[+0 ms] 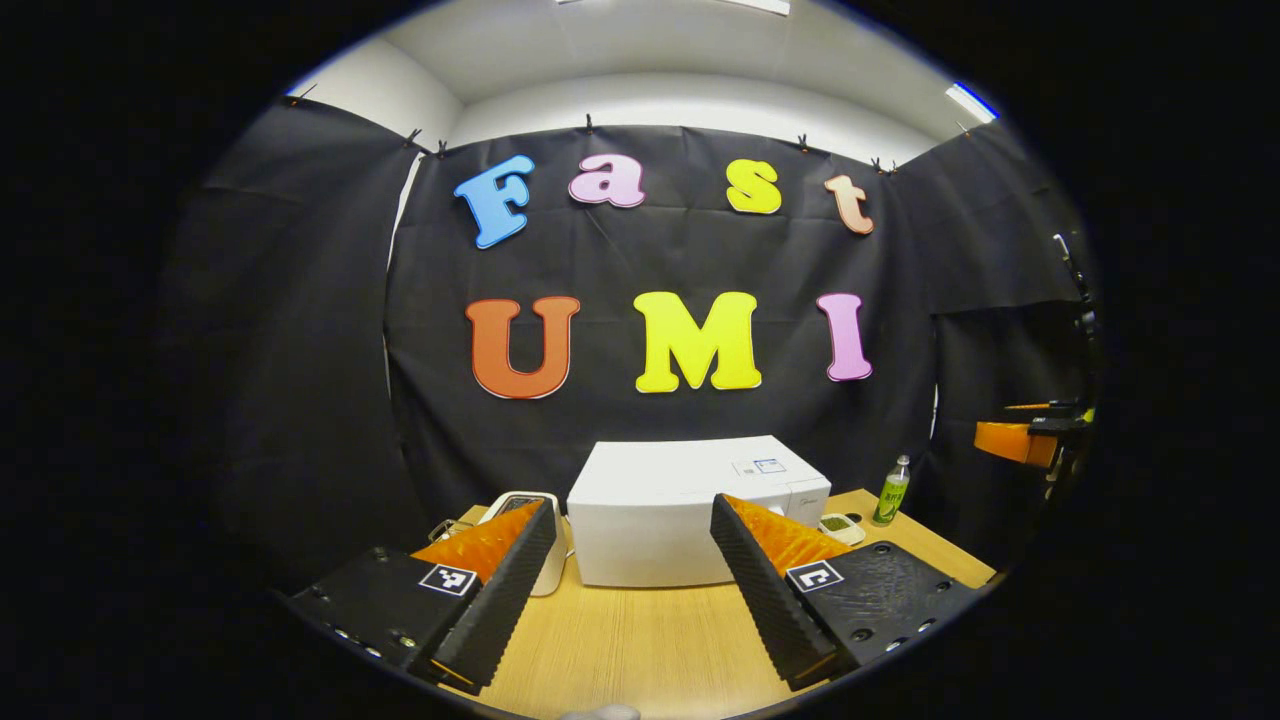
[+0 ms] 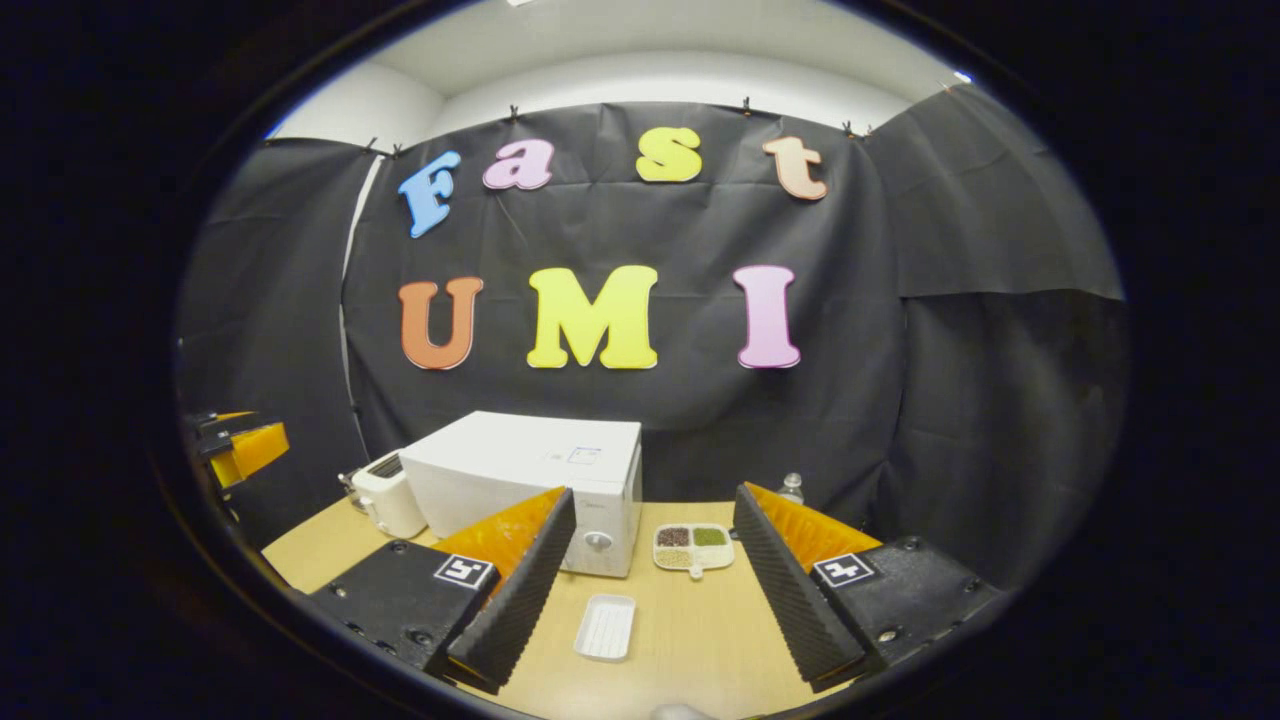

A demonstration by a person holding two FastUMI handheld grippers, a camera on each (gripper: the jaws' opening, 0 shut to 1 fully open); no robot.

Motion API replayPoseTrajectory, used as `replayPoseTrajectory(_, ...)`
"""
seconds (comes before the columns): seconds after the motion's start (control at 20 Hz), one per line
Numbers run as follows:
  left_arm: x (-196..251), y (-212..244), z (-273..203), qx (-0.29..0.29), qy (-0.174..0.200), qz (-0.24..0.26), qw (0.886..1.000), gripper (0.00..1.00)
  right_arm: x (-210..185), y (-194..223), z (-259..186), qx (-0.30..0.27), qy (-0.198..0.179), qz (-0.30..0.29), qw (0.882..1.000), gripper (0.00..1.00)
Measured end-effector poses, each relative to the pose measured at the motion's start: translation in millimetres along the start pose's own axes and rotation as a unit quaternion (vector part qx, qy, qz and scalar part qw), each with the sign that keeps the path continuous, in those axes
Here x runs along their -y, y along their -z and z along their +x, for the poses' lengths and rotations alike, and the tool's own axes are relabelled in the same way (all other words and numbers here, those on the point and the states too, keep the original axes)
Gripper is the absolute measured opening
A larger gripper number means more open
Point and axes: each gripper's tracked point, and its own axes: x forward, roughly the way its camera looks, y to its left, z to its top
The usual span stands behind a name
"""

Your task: Open the microwave oven with the left hand, put the food in, and close the microwave oven.

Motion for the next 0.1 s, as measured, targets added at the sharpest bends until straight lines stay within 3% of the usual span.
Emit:
replayPoseTrajectory(0.05,-1.0,0.6,0.6,-0.001,0.000,0.000,1.000,0.96,-1.1,-1.0,-1.0,0.000,0.000,0.000,1.000,0.92)
replayPoseTrajectory(0.1,0.1,-0.2,1.1,0.000,0.002,-0.002,1.000,0.96,-2.8,-0.9,-0.8,0.000,0.000,-0.001,1.000,0.92)
